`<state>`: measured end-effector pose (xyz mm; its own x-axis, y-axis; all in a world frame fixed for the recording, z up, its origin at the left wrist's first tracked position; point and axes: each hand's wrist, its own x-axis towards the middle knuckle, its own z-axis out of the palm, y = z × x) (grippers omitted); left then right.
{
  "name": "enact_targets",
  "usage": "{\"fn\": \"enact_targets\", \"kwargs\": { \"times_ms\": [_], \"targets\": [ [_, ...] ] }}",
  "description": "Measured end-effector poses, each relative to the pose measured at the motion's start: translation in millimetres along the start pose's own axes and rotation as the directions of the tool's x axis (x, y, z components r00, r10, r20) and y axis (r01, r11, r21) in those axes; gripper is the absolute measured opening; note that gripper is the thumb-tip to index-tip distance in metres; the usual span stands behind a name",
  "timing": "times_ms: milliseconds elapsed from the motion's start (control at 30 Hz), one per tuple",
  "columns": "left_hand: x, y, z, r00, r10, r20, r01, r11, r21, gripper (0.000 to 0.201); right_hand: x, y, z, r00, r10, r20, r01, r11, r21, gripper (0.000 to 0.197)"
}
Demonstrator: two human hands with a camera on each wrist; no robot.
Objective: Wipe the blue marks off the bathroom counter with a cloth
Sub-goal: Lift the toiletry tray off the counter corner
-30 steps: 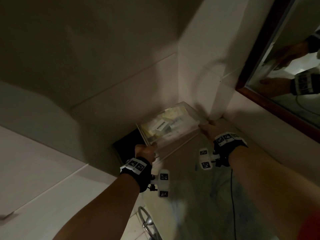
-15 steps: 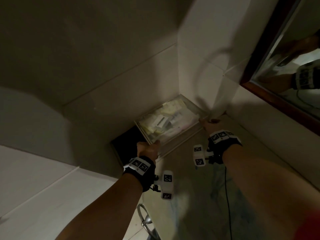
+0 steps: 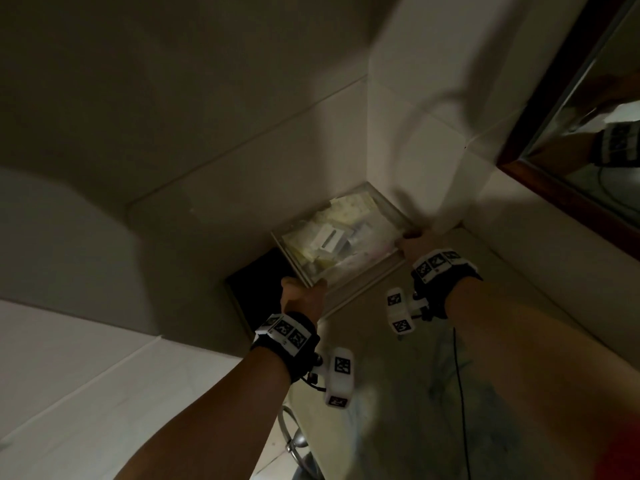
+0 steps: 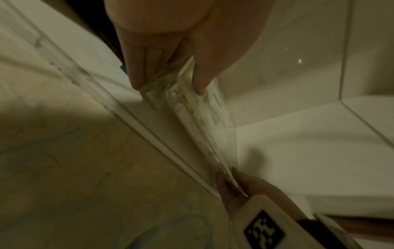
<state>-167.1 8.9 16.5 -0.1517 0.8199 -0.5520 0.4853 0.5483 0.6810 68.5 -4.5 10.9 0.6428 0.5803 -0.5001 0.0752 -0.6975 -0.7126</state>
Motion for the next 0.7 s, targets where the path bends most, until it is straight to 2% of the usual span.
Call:
{"fn": "enact_targets", "kwargs": {
  "times_ms": [167,267,333,367,433,533,567,600,667,700],
  "targets": [
    [6.5,-7.3,-2.3,1.0,0.002,-0.015,-0.003,1.0,-0.009,0.034,-3.1,-1.8,6.7,1.0,0.021,-0.013,-0.02,0.999,0.042,0.031],
    [4.0,-8.9,-2.8,1.0,-0.017,0.022,0.018,0.998,-0.061,0.021,-7.4,-1.4,11.1,0.999,0.008,-0.048,-0.005,0.998,0.058,0.027],
    [5.6,-8.0,-1.9,0.998,-0.051,0.032,0.053,0.997,-0.055,0.025,-12.9,-4.1,11.1,1.0,-0.011,-0.029,0.012,0.999,0.05,0.023],
    [6.5,-7.7,-1.7,0.997,-0.063,0.046,0.064,0.997,-0.032,0.03,-15.6,-6.3,10.1,1.0,-0.021,0.006,0.021,0.999,0.04,0.022],
    [9.4,-7.1,-3.6,0.992,-0.059,0.113,0.06,0.998,-0.01,0.026,-22.0,-12.5,6.8,0.995,-0.016,0.101,0.014,1.0,0.017,0.022],
    [14.3,-8.5,-11.2,0.99,-0.034,0.14,0.035,0.999,-0.005,0.032,-38.0,-26.8,7.6,0.981,-0.023,0.194,0.027,0.999,-0.02,0.01],
    [14.5,-9.6,-15.9,0.99,-0.011,0.144,0.008,1.0,0.022,0.029,-43.7,-31.0,11.9,0.977,-0.045,0.209,0.054,0.998,-0.04,0.006],
    [12.4,-9.7,-21.1,0.987,0.007,0.16,-0.014,0.999,0.044,0.025,-47.5,-32.5,17.9,0.971,-0.111,0.212,0.135,0.986,-0.103,0.007],
    [12.8,-13.6,-31.8,0.975,0.046,0.217,-0.064,0.995,0.078,0.009,-58.3,-33.4,35.1,0.898,-0.321,0.301,0.415,0.846,-0.336,0.022],
    [15.8,-18.3,-35.9,0.975,0.063,0.214,-0.094,0.986,0.137,0.02,-65.6,-31.9,45.9,0.845,-0.379,0.377,0.513,0.772,-0.376,0.034]
  ]
}}
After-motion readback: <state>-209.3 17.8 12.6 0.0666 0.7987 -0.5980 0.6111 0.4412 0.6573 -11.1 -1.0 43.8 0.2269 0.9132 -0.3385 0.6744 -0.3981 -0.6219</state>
